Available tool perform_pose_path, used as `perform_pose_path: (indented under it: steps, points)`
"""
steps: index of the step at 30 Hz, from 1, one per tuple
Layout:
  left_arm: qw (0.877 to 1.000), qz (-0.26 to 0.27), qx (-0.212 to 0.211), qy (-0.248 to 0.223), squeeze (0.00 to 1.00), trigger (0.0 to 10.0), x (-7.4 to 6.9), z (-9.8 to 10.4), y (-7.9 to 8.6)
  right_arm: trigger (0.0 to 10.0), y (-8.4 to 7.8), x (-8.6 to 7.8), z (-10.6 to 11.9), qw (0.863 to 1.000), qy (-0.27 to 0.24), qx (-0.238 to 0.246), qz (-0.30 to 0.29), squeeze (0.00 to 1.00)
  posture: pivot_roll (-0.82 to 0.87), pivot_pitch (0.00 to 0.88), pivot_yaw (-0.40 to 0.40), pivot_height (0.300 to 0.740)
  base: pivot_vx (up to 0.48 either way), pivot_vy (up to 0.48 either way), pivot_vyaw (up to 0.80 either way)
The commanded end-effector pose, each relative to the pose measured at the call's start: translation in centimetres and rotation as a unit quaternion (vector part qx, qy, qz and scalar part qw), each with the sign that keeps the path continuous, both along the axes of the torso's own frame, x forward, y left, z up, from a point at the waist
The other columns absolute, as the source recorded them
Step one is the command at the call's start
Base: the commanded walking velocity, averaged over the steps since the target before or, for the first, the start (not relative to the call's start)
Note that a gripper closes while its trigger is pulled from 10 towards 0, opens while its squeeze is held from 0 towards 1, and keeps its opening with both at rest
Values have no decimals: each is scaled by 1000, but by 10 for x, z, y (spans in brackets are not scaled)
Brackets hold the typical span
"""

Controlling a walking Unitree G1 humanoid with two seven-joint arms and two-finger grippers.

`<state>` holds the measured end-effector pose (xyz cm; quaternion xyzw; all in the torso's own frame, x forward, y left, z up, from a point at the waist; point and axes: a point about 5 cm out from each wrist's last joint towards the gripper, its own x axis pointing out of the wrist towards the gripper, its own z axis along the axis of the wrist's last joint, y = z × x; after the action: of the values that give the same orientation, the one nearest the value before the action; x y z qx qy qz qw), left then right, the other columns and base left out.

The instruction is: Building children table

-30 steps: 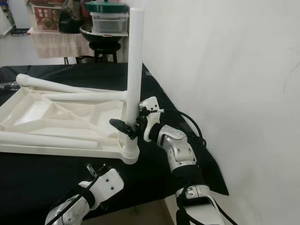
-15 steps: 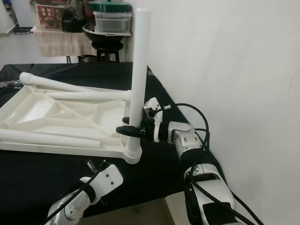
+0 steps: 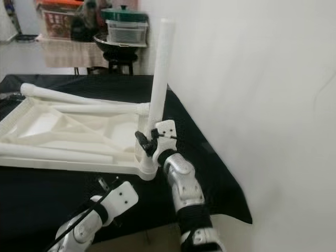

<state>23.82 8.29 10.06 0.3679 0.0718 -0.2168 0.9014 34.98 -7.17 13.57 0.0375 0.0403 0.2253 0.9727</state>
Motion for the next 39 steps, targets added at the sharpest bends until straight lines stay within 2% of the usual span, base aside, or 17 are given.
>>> perform_pose_path:
  steps: [1, 3, 4, 5, 6, 7, 8, 11, 14, 16, 18, 24, 25, 26, 27, 35, 39]
  points:
    - [1000, -3, 0, 5, 0, 10000, 0, -3, -2, 0, -2, -6, -32, 997, 68, -28, 3, 0, 97, 0, -131, 740, 0, 0, 0]
    - [1000, -3, 0, 5, 0, 10000, 0, -3, -2, 0, -2, -3, -29, 997, 61, -39, 10, 0, 90, 0, -129, 740, 0, 0, 0]
    - [1000, -3, 0, 5, 0, 10000, 0, -3, -2, 10000, -4, 1, -26, 997, 58, -50, 11, 0, 90, 0, -135, 740, 0, 0, 0]
    - [1000, -3, 0, 5, 0, 10000, 0, -4, -2, 10000, -5, 3, -24, 997, 57, -57, 11, 0, 90, 0, -135, 740, 0, 0, 0]
    - [1000, -3, 0, 4, 0, 10000, 1, -4, -2, 10000, -4, 5, -18, 997, 45, -56, 26, 580, 90, 0, -135, 740, 0, 0, 0]
    - [1000, -2, 0, 4, 0, 10000, 1, -4, -2, 10000, -3, 6, -14, 997, 37, -55, 36, 580, 90, 0, -135, 740, 0, 0, 0]
    - [1000, -2, 0, 4, 0, 10000, 1, -4, -2, 10000, 4, 5, -7, 993, 33, -41, 106, 1000, 103, 0, -138, 740, 0, 0, 0]
    - [1000, -3, 0, 4, 0, 10000, 1, -4, -2, 10000, 12, 1, 9, 980, 8, -35, 194, 1000, 107, 0, -139, 740, 0, 0, 0]
    - [1000, -3, 0, 4, 0, 10000, 1, -4, -2, 10000, 13, 1, 16, 974, -9, -40, 222, 1000, 107, 0, -139, 740, 0, 0, 0]
    - [1000, -3, 0, 5, 0, 10000, 1, -4, -2, 10000, 8, 6, 30, 951, -34, -59, 300, 0, 113, 0, -140, 740, 0, 0, 0]
    - [1000, -2, -1, 5, 0, 10000, 2, -4, -2, 10000, 2, 8, 39, 923, -38, -67, 378, 0, 120, 0, -142, 740, 0, 0, 0]
    - [1000, -1, -1, 6, 0, 10000, 2, -5, -1, 10000, -11, 17, 48, 898, -5, -61, 436, 0, 125, 0, -139, 740, 0, 0, 0]
    - [1000, -1, -1, 6, 0, 10000, 1, -5, -1, 1686, -13, 17, 49, 895, 7, -45, 443, 0, 146, 0, -145, 740, 0, 0, 0]
    - [1000, 0, -2, 6, 0, 10000, 1, -5, -1, 1686, -15, 18, 50, 893, 15, -33, 448, 0, 146, 0, -145, 740, 0, 0, 0]
    - [1000, 0, -2, 6, 0, 10000, 1, -5, -1, 0, -17, 17, 50, 890, 24, -20, 455, 0, 146, 0, -145, 740, 0, 0, 0]
    - [1000, 0, -1, 6, 0, 10000, -3, -5, 0, 0, -31, 21, 42, 900, 49, -28, 431, 0, 162, 0, -147, 740, 0, 0, 0]
    - [1000, 1, -1, 6, 0, 10000, -5, -5, 0, 0, -39, 24, 35, 919, 52, -45, 388, 0, 166, 0, -151, 740, 0, 0, 0]
